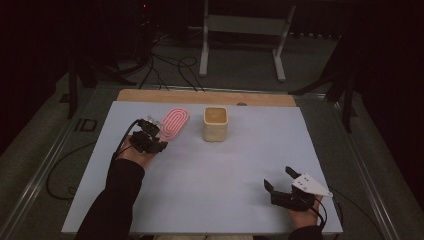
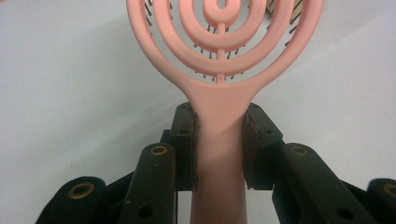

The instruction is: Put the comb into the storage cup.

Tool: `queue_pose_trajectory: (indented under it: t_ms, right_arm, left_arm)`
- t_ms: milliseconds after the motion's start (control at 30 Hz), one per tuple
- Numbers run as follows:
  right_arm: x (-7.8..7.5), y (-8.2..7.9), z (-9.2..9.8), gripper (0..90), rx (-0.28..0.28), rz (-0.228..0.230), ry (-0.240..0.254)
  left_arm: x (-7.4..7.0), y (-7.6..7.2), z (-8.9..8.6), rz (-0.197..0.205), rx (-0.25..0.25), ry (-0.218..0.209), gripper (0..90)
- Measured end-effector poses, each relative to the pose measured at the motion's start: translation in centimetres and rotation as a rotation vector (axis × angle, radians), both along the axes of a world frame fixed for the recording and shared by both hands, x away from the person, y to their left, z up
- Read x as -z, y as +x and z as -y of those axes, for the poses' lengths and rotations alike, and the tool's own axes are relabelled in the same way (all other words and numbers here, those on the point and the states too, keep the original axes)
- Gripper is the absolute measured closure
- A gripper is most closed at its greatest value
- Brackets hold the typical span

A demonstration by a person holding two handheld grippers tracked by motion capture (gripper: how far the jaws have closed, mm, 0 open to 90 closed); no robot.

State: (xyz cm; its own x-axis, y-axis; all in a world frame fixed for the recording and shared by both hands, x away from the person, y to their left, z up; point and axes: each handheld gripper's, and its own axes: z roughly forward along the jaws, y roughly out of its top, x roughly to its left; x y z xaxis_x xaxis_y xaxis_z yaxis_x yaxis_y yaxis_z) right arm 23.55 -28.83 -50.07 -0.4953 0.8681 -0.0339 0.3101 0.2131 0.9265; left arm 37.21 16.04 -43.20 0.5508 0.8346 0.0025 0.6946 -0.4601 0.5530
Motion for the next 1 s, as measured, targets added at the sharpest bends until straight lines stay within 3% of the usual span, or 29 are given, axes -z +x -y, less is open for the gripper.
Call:
queue_pose_trajectory:
  t_ms: [367, 633, 1000]
  right_arm:
    - [0.0, 0.3, -0.3, 9.6, -0.015, -0.015, 0.004]
    - [-0.4, 1.1, -0.4, 9.2, -0.025, -0.056, 0.04]
    - [-1.3, 2.2, -1.6, 9.2, -0.066, -0.084, 0.016]
  left_arm:
    - [-0.5, -0.8, 0.5, 0.065, 0.025, -0.002, 69.9]
    - [-1.5, -1.3, 0.6, 0.116, 0.046, -0.011, 69.9]
    - [-2.3, -1.4, 1.7, 0.158, 0.089, -0.006, 69.9]
